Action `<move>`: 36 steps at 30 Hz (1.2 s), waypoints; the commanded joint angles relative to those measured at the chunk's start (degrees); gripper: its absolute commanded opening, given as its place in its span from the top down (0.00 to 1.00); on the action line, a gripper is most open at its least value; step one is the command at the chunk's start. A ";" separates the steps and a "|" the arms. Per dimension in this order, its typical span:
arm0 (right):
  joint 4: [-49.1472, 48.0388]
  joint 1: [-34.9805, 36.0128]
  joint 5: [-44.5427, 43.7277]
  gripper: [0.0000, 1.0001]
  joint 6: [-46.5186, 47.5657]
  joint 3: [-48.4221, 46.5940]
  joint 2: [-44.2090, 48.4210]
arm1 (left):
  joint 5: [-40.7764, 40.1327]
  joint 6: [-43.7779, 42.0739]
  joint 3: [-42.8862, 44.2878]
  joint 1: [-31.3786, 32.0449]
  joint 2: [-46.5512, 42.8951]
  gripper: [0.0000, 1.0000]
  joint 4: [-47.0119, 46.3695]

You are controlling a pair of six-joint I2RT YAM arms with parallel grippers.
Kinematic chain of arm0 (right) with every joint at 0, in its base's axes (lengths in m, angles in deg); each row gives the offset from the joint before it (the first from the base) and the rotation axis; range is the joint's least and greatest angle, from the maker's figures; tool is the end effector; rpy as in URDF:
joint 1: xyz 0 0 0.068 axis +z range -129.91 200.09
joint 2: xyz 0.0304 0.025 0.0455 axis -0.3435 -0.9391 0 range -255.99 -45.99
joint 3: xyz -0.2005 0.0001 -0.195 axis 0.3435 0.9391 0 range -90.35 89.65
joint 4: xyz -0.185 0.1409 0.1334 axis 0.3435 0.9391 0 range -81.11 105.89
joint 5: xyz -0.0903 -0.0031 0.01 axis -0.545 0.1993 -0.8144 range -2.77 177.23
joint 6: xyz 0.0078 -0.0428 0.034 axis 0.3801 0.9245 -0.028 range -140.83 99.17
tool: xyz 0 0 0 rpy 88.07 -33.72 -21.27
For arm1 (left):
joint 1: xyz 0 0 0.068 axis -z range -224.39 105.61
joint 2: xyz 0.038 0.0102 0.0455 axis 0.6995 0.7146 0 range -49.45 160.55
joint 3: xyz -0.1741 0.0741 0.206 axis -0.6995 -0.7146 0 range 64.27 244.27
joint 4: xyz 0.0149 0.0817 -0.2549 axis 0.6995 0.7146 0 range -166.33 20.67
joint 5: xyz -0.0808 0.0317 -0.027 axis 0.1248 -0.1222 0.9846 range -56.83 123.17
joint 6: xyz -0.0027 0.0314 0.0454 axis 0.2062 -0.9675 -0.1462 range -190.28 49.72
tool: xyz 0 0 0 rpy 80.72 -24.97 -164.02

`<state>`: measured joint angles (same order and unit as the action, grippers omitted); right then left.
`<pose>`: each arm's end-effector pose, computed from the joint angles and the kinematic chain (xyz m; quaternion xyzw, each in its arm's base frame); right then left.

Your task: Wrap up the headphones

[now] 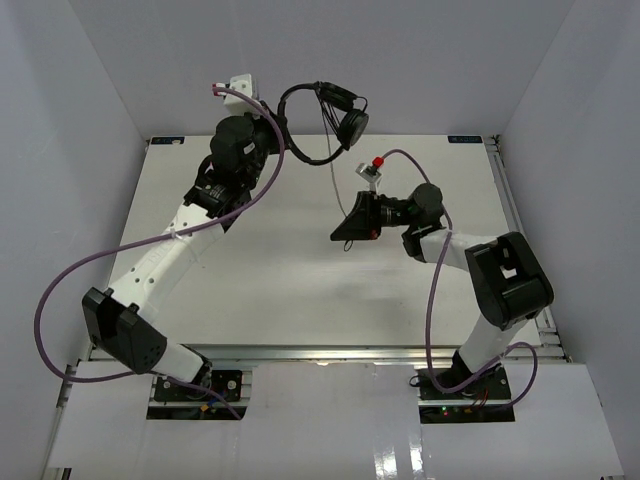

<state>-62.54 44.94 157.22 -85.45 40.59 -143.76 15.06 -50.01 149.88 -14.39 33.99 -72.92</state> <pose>0.3011 0.1783 0.2658 -0.2946 0.5892 0.7057 0.2608 0.3075 -0.1641 0.4499 -0.0498 0.7127 -0.1915 0.6730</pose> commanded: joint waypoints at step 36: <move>77.46 12.46 -67.78 0.92 125.08 -13.34 23.52 | 48.08 -25.63 -14.45 3.31 0.11 1.00 16.70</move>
<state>16.17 63.28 82.02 44.41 28.36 -121.57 54.12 -76.45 134.96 -10.89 41.40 -54.24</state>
